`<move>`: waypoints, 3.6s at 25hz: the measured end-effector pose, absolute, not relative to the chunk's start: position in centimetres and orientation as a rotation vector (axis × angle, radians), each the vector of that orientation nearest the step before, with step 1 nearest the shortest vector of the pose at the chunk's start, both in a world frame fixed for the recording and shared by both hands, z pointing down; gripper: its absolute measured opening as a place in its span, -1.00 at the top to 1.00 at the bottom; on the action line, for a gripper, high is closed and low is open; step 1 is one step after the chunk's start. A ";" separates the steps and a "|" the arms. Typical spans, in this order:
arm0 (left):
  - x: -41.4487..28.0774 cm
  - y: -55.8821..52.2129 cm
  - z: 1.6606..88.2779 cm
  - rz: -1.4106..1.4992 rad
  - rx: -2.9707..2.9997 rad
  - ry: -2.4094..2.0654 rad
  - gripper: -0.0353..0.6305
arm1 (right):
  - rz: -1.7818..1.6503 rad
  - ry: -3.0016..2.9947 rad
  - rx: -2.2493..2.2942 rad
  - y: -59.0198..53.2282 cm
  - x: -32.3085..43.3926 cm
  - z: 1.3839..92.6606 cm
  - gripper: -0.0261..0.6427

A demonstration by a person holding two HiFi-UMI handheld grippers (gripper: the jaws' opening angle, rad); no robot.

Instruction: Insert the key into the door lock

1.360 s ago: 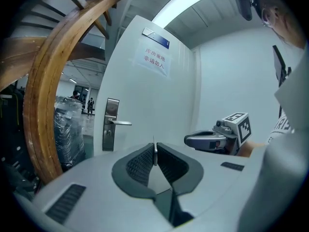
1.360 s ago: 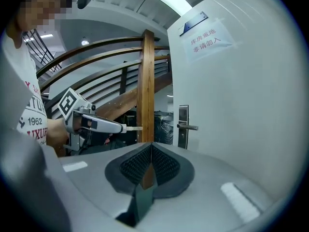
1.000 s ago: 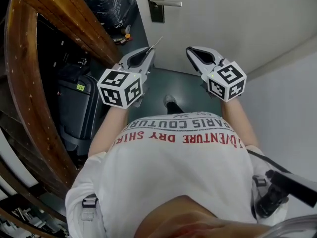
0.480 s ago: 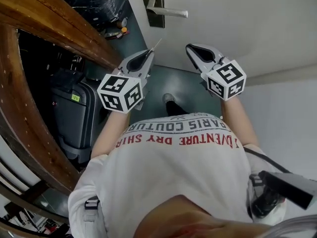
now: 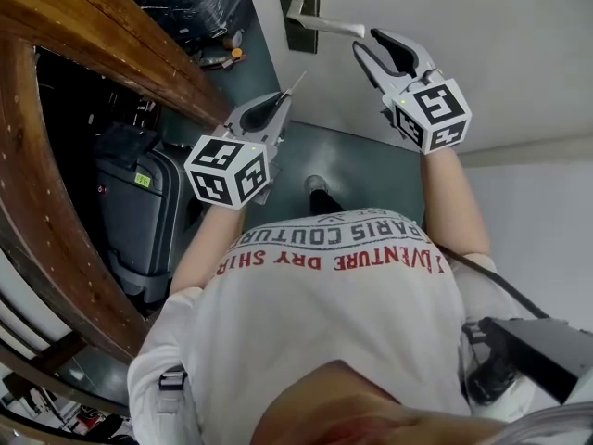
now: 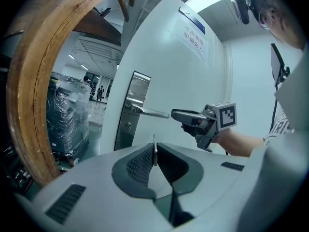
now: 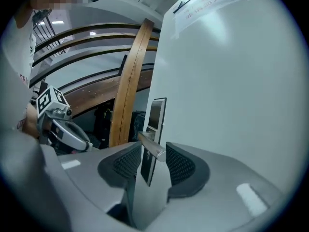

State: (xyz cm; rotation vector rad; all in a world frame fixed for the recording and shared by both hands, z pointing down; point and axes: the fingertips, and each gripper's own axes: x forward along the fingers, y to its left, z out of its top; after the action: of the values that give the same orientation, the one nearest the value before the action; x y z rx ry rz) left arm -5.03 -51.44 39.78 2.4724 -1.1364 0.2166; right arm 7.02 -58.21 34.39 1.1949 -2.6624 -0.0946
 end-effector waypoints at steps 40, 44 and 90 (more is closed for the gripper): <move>-4.5 -62.9 44.2 -0.707 1.728 -0.821 0.82 | -0.038 -2.664 1.139 -60.8 5.5 36.0 0.45; -4.3 -63.0 44.1 -0.766 1.685 -0.787 0.82 | -0.032 -2.661 1.137 -60.8 5.5 36.0 0.45; -4.0 -64.0 44.8 -0.976 1.457 -0.829 0.82 | -0.050 -2.672 1.084 -60.4 5.4 35.7 0.46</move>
State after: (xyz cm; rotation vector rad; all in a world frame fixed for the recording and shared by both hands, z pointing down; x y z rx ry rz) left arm -3.97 -63.99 44.85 1.4566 -0.8287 -0.9763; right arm 5.44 -60.41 35.72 1.0836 -2.6724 -0.0501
